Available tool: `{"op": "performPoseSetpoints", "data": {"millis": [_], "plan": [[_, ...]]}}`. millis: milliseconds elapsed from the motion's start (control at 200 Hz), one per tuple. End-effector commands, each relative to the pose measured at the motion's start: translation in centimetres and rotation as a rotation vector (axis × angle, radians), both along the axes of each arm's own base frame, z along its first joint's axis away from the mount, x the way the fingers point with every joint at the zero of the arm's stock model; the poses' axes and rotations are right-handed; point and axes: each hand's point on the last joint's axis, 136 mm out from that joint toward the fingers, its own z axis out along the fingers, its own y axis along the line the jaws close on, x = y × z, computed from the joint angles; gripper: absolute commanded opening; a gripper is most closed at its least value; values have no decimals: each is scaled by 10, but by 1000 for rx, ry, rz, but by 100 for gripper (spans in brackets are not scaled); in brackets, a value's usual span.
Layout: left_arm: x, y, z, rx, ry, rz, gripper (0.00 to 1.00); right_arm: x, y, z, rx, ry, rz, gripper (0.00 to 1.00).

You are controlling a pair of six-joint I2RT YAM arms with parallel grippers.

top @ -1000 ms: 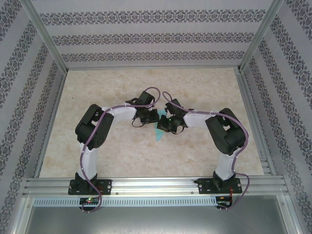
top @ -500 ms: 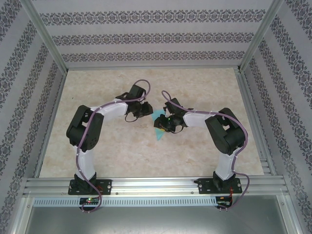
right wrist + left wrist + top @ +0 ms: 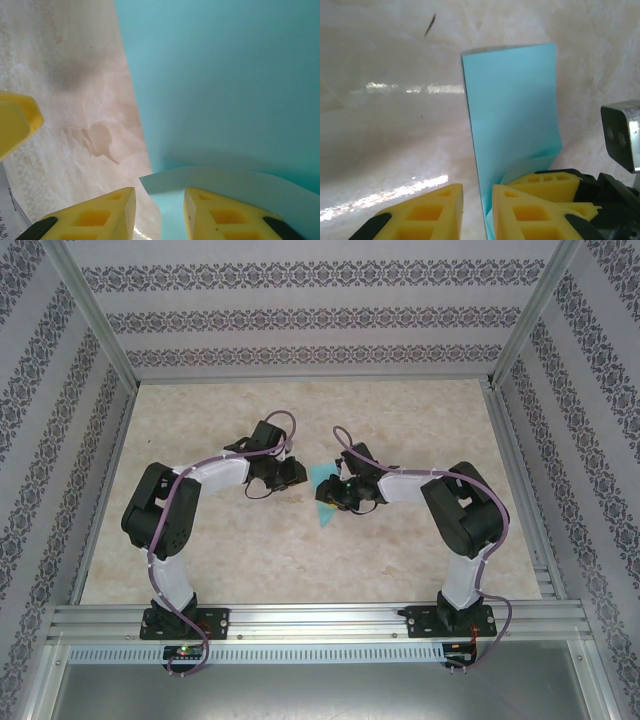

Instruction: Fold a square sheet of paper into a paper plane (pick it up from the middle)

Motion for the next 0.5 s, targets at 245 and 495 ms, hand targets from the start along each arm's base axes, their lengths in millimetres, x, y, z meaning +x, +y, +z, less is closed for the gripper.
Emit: {"op": "performPoseSetpoints", "data": {"millis": [245, 495], "plan": [[-21, -30, 6, -121, 6, -76, 16, -17, -31, -33, -110, 75, -25, 14], [-31, -44, 2, -140, 20, -114, 4, -21, -34, -41, -132, 100, -27, 1]]}}
